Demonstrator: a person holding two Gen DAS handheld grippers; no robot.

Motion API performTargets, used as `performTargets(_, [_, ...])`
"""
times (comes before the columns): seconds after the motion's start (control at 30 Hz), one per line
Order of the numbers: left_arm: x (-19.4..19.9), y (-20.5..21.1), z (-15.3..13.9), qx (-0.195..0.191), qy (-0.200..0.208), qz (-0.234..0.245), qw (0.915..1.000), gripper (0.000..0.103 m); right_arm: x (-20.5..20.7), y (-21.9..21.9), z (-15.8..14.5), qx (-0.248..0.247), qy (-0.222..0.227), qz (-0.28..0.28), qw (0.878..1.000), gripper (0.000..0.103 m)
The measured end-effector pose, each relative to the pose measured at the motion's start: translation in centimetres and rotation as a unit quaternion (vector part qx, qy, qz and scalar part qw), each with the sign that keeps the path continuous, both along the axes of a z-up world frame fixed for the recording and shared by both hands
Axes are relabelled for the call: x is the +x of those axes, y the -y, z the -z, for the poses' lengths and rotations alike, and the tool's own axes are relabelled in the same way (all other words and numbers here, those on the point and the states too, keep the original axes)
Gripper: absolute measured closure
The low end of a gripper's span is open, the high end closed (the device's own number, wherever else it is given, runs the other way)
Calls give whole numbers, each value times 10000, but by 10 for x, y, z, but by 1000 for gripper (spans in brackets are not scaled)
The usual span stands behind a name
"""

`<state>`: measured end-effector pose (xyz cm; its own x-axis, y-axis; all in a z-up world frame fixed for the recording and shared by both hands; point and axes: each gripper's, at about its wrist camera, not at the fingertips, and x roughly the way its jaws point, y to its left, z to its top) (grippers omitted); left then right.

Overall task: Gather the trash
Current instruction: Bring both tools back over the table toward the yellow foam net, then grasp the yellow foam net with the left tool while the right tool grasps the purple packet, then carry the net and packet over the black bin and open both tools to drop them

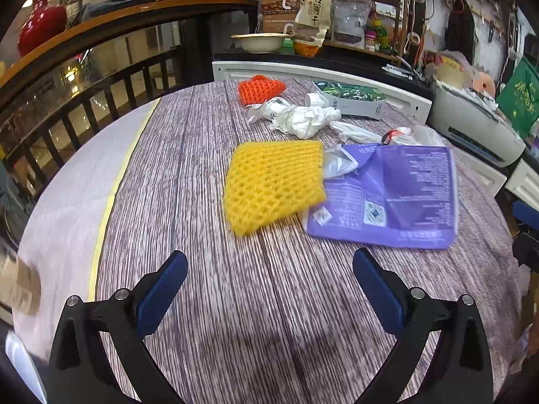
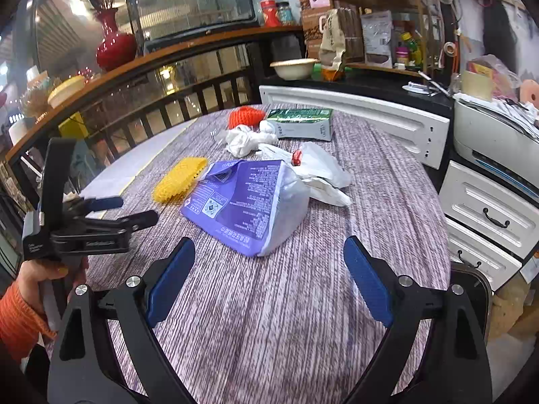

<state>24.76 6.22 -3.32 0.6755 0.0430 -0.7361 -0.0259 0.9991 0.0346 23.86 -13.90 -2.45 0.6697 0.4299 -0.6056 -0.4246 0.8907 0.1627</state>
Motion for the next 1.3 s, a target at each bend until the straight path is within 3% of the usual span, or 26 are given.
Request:
performTargets(0.17, [24,-1,7,232,-114,81,9996,11,19,-11,5,-76,-181,-50,9998,14])
performTargets(0.27, [34,-1,8,278,-172,137,9994,20,31,-15,10,-77,-315,-43,9995,14])
performTargets(0.47, [43,-6,14,60,-334,237,9991,54,48,-20,16,-45,-529,-40,9986,14])
performTargets(0.5, [44,-10,16,-53,-392,209,9990,65,50,-22,16,-57,-539,-46,9985,14])
performTargets(0.63, [47,-18,15,-250,-348,53,9991,84,56,-29,18,-110,-587,-63,9982,14])
performTargets(0.93, [37,-30,1,-651,-82,-175,9977,88,79,-40,35,-8,-1138,76,9935,34])
performTargets(1.07, [27,-27,-9,-613,110,-136,9980,88,87,-43,43,-53,-1218,238,9923,60])
performTargets(1.13, [22,-26,-12,-637,156,-103,9978,88,88,-40,44,42,-1269,225,9916,65])
performTargets(1.2, [18,-25,-13,-644,193,-86,9977,88,87,-39,44,125,-1291,190,9914,77])
performTargets(1.3, [12,-22,-13,-718,198,-82,9972,88,80,-37,43,189,-1217,87,9924,84])
